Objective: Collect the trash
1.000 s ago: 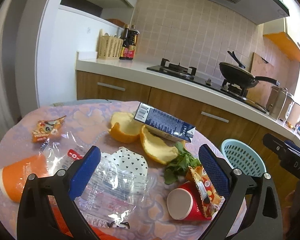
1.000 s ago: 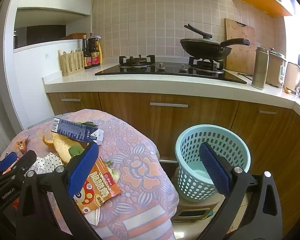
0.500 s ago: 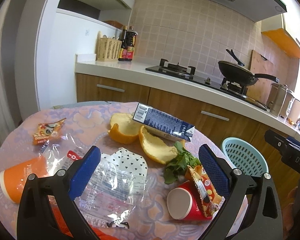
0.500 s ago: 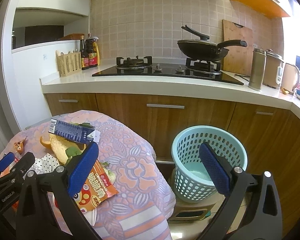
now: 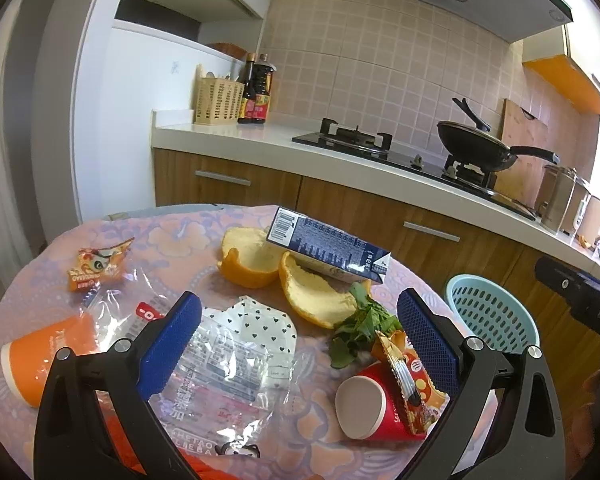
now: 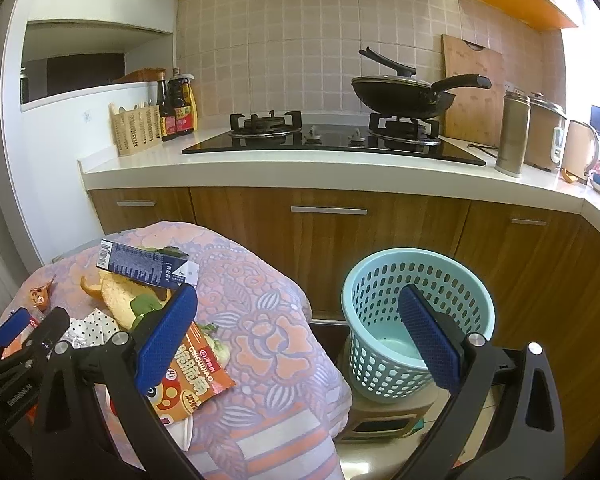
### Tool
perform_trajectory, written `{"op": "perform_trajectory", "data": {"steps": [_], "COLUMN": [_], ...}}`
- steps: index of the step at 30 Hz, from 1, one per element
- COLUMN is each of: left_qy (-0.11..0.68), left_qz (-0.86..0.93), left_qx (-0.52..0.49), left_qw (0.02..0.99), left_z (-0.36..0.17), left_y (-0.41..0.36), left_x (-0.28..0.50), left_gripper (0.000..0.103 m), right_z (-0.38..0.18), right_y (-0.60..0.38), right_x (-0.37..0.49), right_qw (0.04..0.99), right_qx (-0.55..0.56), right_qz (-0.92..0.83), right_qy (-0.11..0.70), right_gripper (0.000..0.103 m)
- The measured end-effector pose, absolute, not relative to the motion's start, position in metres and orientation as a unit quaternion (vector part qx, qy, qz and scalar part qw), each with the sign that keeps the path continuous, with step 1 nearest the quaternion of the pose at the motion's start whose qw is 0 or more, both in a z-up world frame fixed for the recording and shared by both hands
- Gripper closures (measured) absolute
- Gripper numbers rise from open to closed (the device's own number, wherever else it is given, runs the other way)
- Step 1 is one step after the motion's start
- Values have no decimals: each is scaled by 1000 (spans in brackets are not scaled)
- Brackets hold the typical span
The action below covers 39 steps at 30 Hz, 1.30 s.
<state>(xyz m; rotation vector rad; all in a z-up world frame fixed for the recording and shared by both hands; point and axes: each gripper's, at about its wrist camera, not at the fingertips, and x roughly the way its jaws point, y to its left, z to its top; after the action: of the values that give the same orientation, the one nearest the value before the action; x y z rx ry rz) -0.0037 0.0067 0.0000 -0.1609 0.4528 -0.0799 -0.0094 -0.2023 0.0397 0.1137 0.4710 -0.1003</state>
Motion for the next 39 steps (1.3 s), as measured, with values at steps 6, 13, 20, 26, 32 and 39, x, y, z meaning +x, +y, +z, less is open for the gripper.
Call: {"op": "perform_trajectory", "data": {"steps": [6, 13, 20, 26, 32, 39], "left_qy": [220, 220, 220, 219, 215, 167], "left_qz": [-33, -33, -34, -50, -143, -87], "left_qx": [-70, -71, -72, -87, -167, -169], "left_qw": [972, 972, 972, 970, 951, 967], "left_z": [0, 1, 1, 4, 41, 103], "left_y": [3, 3, 2, 3, 20, 86], "left_x": [-5, -5, -6, -8, -35, -103], "left_gripper": [8, 8, 8, 8, 17, 16], "right_z": [44, 47, 46, 49, 68, 88], "right_y": [-203, -205, -205, -204, -205, -196], "right_x": [-16, -19, -19, -20, -27, -44], "right_qw": [971, 971, 971, 970, 974, 979], "right_qx": [57, 60, 60, 62, 62, 69], "right_qz": [-51, -54, -53, -51, -42, 7], "right_qy": [226, 225, 225, 229, 216, 194], "right_gripper": [6, 6, 6, 6, 8, 15]}}
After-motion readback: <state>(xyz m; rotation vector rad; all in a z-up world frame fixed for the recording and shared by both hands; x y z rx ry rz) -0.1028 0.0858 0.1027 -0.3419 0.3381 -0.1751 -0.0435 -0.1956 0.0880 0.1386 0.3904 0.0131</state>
